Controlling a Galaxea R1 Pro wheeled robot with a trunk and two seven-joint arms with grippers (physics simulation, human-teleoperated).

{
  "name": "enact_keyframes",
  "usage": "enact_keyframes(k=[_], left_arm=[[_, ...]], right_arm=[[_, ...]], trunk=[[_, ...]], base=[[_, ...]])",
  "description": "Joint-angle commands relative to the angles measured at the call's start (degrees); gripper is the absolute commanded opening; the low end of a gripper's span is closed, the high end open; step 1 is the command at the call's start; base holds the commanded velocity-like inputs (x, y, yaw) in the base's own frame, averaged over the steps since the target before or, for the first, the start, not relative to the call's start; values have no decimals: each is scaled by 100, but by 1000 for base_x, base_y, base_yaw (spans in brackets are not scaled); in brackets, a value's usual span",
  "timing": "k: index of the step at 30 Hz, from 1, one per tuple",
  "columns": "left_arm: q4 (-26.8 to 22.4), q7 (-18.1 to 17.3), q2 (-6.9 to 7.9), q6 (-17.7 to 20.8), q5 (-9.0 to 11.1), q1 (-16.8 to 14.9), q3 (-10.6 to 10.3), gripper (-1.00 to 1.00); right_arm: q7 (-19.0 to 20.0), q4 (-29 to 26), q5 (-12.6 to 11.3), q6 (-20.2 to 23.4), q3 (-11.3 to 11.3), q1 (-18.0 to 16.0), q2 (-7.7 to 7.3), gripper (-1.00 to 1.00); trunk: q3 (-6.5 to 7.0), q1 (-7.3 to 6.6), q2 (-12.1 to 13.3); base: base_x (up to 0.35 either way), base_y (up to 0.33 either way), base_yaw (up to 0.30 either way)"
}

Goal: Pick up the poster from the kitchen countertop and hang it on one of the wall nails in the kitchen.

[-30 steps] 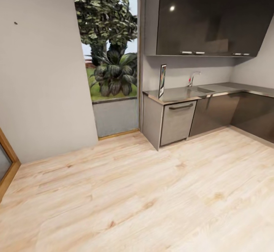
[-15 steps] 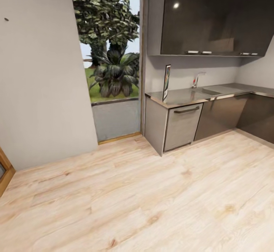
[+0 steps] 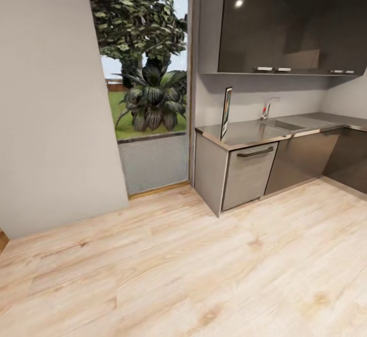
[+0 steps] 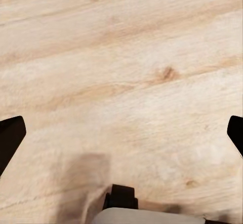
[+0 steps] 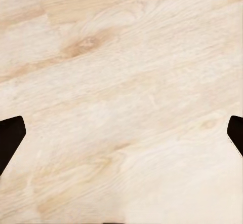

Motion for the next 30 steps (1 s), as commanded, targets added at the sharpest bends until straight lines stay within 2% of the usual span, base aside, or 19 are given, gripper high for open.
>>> enact_keyframes(k=[1,6,9,14,30], left_arm=[[-6,2,-1,-10,-2,2,5,100],[-6,3,-1,-10,-3,2,5,100],[-6,1,0,-10,0,2,6,100],[-6,-1,5,-10,-3,2,5,100],[-6,-3,60,-10,-1,2,5,100]], right_arm=[[-4,4,12,-16,16,-3,-3,100],[-9,4,12,-16,16,-3,-3,100],[-11,1,12,-16,16,-3,-62,100],[-10,12,-2,-508,16,-3,-168,100],[-8,30,-20,-595,11,-3,-179,100]], trunk=[[-4,4,-2],[-4,4,-2],[-4,4,-2],[-4,4,-2],[-4,4,-2]], base=[[339,28,0],[339,86,0],[339,116,0],[339,109,0],[339,12,0]])
